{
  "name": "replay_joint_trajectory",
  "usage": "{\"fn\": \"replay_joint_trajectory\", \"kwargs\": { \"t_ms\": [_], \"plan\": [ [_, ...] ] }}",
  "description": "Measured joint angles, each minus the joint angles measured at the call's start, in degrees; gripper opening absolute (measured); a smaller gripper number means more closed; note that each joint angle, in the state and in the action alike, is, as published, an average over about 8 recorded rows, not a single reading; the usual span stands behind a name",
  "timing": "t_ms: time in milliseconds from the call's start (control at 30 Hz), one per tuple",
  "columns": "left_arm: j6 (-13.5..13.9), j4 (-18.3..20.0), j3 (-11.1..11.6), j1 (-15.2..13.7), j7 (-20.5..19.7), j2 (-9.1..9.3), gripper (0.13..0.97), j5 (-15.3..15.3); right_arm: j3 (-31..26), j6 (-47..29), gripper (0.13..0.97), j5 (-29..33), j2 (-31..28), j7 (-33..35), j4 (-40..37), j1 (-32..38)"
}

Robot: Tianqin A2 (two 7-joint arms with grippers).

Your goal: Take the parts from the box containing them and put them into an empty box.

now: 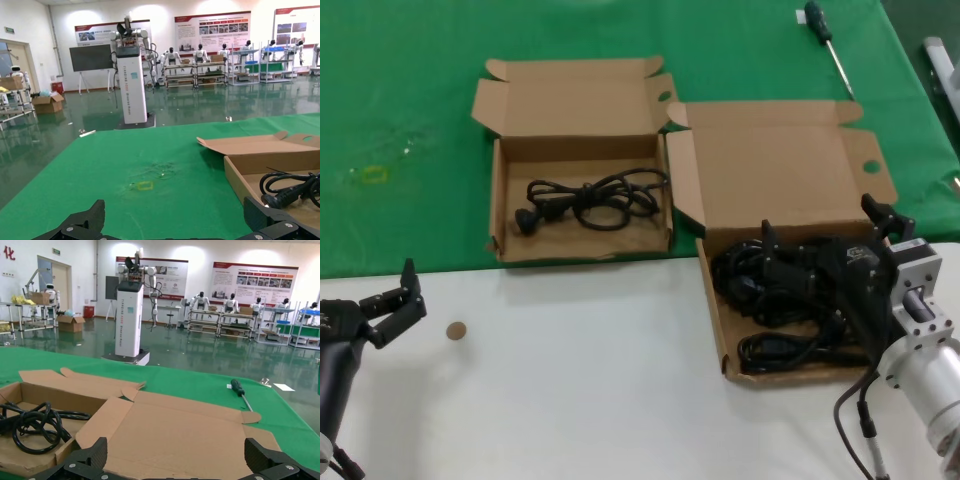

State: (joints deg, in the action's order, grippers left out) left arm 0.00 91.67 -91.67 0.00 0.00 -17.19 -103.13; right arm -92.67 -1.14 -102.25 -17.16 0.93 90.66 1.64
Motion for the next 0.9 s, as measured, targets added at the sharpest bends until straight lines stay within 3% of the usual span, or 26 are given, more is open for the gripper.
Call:
{"fn": "replay_joint_trajectory", "kwargs": {
  "t_ms": [900],
  "plan": [
    [0.0,0.0,0.0,0.0,0.0,0.0,0.966,0.0,0.0,0.0,0.966,0.0,0.0,0.0,0.0,0.0]
  ]
}}
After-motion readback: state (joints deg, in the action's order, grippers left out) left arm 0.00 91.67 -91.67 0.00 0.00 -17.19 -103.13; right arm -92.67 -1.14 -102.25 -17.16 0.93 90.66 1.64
